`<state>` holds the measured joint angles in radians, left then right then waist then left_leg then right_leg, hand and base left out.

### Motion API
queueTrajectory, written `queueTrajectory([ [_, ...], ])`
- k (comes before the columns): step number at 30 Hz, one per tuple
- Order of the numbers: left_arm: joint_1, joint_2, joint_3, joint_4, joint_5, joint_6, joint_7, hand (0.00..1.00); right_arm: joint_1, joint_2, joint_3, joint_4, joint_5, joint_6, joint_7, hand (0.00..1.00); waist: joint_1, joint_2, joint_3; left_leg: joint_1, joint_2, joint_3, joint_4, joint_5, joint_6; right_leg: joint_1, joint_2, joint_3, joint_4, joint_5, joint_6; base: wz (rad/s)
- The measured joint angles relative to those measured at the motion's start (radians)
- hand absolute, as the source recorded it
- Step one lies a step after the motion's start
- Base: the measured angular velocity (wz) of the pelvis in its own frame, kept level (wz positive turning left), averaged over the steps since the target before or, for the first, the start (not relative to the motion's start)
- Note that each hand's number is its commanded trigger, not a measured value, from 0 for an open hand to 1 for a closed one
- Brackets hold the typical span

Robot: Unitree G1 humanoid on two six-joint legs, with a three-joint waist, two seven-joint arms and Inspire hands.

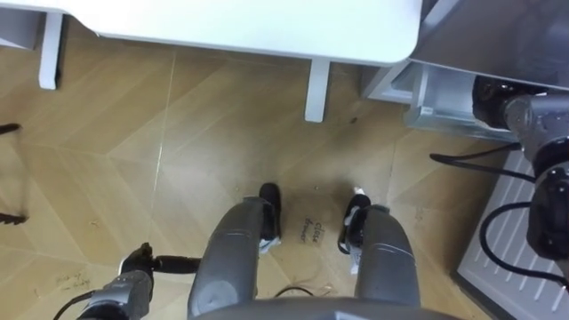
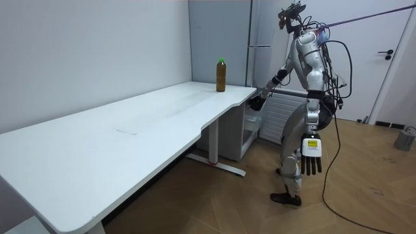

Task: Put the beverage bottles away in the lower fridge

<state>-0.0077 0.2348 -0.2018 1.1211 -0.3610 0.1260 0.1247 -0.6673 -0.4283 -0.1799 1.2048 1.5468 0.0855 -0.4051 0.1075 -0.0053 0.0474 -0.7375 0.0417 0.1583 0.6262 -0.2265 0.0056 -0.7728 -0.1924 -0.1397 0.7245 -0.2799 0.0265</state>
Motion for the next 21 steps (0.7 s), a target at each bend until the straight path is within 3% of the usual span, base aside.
queueTrajectory([
  [12, 0.000, 0.000, -0.002, -0.001, -0.001, 0.009, -0.001, 0.00, 0.018, 0.002, 0.000, 0.000, 0.019, 0.004, 0.034, 0.00, -0.003, 0.000, -0.0002, 0.000, 0.007, 0.001, 0.000, 0.000, 0.000, 0.010, 0.006, -0.007, -0.014, 0.004, -0.001, 0.00],
  [13, 0.000, 0.000, -0.002, -0.002, -0.001, 0.009, -0.001, 0.00, 0.021, 0.001, 0.000, 0.000, 0.019, 0.004, 0.039, 1.00, -0.003, 0.000, -0.0001, 0.000, 0.008, 0.003, -0.001, 0.000, 0.000, 0.010, 0.006, -0.007, -0.015, 0.004, -0.001, 0.00],
  [21, 0.000, 0.001, -0.001, -0.001, 0.003, 0.018, 0.001, 0.00, 0.022, 0.001, 0.000, 0.003, 0.017, 0.026, 0.045, 1.00, -0.016, 0.000, -0.0003, 0.001, 0.014, 0.009, -0.002, 0.000, 0.000, 0.013, 0.010, -0.011, -0.022, 0.006, -0.002, 0.00],
])
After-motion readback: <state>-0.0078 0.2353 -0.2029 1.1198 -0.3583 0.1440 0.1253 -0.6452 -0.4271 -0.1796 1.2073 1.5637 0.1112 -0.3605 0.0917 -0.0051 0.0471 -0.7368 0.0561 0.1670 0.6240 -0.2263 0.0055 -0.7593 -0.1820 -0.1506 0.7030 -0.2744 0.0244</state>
